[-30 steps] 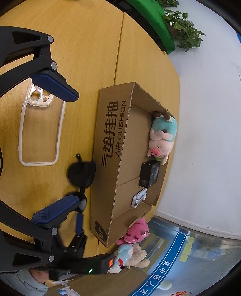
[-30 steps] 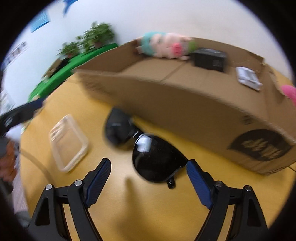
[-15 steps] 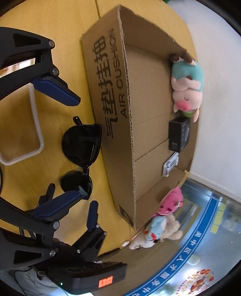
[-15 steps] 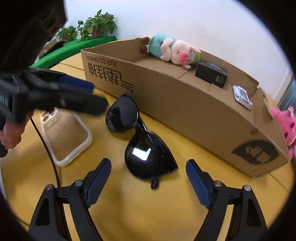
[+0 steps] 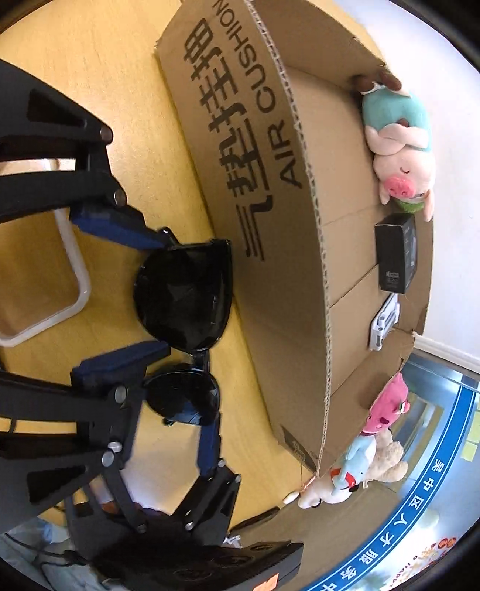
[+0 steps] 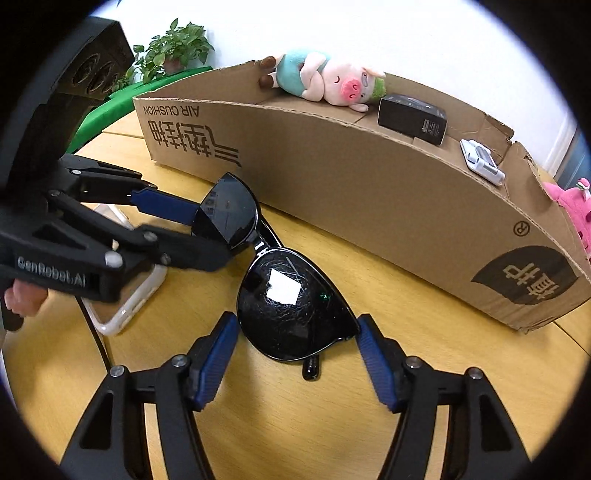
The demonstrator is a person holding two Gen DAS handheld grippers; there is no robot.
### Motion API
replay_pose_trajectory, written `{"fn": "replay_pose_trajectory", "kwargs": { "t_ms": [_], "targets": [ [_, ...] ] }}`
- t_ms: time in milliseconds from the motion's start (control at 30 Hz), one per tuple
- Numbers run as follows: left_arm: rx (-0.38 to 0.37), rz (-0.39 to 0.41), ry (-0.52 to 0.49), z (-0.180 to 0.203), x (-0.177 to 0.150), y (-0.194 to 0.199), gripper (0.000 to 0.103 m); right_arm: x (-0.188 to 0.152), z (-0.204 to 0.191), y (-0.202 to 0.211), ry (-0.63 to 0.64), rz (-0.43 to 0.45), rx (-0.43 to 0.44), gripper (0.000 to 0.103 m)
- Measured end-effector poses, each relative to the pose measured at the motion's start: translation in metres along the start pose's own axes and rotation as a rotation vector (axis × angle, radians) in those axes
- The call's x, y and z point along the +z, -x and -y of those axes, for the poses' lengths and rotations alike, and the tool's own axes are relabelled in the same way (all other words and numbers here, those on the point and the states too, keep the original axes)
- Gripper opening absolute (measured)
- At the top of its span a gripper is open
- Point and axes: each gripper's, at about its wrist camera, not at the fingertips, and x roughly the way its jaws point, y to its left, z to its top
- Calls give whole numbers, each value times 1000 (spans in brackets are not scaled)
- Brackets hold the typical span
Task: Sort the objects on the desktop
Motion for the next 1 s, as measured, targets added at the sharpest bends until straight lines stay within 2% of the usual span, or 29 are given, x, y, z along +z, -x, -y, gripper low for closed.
{"fn": "replay_pose_trajectory", "kwargs": {
  "t_ms": [67, 100, 233, 333, 400, 533, 567, 600, 700, 733, 867, 1000],
  "targets": [
    [-9, -8, -12, 1, -2, 1, 45, -1, 6, 2, -3, -5, -7, 66],
    [9, -7, -22, 2, -1, -1, 46, 0, 12, 2, -15, -10, -16, 66],
    [52, 1, -19, 4, 4, -5, 60, 4, 22, 7, -69, 12, 7, 69],
    [58, 1, -26, 6, 8, -9, 62, 6, 15, 5, -47, 20, -21, 70],
    [56, 0, -41, 10, 10, -12, 62, 6, 12, -1, -38, 14, -56, 70],
    [105, -8, -85, 21, 8, -15, 62, 5, 19, -5, -94, 21, -38, 64],
    [111, -8, -86, 23, 8, -16, 62, 5, 19, -5, -92, 24, -44, 57],
    [109, -7, -85, 24, 8, -16, 62, 5, 18, -5, -90, 31, -47, 55],
    [108, 1, -76, 25, 8, -17, 61, 4, 19, -4, -98, 38, -49, 55],
    [121, 5, -72, 25, 8, -17, 56, 3, 20, -4, -102, 40, -50, 55],
    [131, -2, -65, 27, 10, -17, 51, 2, 19, -3, -116, 54, -67, 55],
    [123, 18, -54, 30, 8, -12, 51, 1, 18, 4, -129, 74, -75, 55]
  ]
}}
